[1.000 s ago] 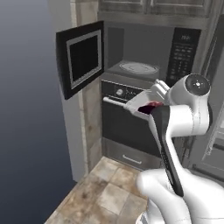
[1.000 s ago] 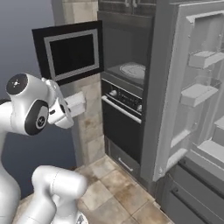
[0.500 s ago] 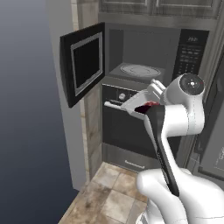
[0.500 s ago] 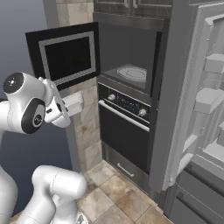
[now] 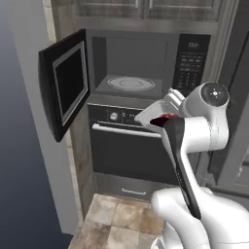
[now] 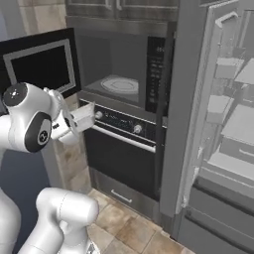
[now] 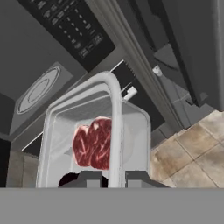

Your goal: Place the tupperware containing the steak and eggplant meal in the microwave. Close the microwave door and press the start button to reheat the meal.

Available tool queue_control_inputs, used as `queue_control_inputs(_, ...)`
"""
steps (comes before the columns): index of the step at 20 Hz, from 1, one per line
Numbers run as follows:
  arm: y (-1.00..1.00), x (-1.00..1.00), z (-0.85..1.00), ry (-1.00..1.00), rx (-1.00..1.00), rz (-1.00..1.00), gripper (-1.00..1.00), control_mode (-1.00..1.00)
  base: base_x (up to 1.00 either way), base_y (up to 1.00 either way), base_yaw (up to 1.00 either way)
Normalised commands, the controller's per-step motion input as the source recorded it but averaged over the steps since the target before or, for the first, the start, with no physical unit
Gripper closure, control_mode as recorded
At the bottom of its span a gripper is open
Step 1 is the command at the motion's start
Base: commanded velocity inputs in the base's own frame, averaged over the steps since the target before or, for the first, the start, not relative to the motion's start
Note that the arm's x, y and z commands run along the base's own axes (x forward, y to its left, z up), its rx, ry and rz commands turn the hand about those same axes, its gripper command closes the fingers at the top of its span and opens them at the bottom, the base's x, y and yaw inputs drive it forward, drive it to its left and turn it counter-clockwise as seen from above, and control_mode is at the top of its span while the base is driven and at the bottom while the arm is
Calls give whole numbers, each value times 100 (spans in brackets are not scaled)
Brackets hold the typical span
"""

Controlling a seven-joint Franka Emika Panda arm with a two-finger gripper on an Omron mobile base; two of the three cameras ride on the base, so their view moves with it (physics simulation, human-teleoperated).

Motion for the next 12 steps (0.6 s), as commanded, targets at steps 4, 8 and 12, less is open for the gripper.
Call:
queue_control_inputs(4, 0, 0, 0, 0, 0, 0, 100, 100, 66, 65, -31)
queue_control_inputs(8, 0, 0, 0, 0, 0, 0, 100, 100, 64, 63, -28)
queue_control_inputs(12, 0, 0, 0, 0, 0, 0, 100, 100, 57, 37, -22)
